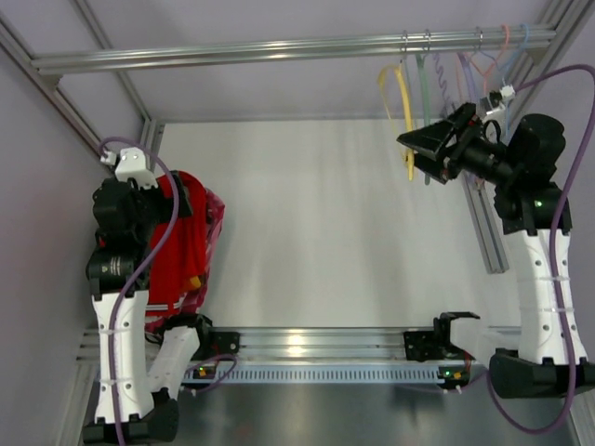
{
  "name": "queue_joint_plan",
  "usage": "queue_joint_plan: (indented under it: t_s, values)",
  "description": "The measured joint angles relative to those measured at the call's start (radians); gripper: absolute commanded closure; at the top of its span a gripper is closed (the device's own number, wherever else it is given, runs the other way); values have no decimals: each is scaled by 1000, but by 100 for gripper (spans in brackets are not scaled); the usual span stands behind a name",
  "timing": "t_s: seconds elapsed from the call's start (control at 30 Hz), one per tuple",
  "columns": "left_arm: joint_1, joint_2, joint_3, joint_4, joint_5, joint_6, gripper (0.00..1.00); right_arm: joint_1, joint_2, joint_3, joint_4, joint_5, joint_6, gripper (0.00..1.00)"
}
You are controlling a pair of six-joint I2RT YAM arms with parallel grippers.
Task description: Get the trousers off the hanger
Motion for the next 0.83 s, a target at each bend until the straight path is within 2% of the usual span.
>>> queue_joint_plan:
  t_s: [0.13,0.33,0.53,0.67,0.83]
  values:
    - [0,39,37,-90,48,19,2,1,-87,22,-193,124,-230,1]
    - [0,87,85,-243,140,50,2,0,-195,19,-371,263,-524,1]
    - [0,120,166,-395,215,89,2,0,-356,15,-530,240,-795,1]
    - [0,81,194,-471,239,115,2,0,-426,-2,-633,214,-937,1]
    - [0,20,278,-552,242,144,2,0,-496,-45,-718,216,-1023,1]
